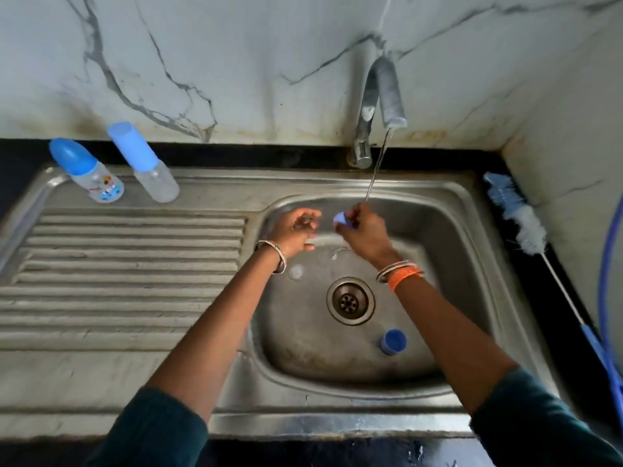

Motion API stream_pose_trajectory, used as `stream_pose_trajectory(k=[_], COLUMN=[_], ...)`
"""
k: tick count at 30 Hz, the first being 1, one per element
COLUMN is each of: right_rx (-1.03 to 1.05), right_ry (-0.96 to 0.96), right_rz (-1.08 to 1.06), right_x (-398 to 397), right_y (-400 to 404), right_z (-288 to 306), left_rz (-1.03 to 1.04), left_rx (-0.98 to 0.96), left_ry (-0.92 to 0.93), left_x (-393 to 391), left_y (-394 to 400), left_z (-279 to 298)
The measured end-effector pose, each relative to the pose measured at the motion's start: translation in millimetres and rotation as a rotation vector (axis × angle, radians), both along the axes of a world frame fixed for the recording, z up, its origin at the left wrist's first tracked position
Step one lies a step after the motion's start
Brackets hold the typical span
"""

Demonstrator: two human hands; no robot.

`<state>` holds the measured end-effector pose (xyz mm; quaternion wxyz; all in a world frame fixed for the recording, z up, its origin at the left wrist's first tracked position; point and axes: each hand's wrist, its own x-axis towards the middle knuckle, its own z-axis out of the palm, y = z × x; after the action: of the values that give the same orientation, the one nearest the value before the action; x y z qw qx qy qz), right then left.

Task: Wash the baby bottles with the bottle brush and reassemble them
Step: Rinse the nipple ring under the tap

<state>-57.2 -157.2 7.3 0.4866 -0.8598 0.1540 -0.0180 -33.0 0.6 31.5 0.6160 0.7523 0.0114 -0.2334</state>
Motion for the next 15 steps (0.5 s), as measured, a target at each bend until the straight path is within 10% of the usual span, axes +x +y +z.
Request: stream_pose_trajectory(k=[7, 15], right_rx=[0.599, 0.422], right_ry=[-0.105, -0.138], right_rz=[0.03, -0.081], right_x=[-5, -5], right_y=[-30, -38], right_z=[57, 63], left_rz=[0.024, 0.198], left_rx=[-0.294, -0.193], left_ry=[0.051, -0.282], left_x=[10, 5], left_y=[-59, -83], left_z=[25, 17])
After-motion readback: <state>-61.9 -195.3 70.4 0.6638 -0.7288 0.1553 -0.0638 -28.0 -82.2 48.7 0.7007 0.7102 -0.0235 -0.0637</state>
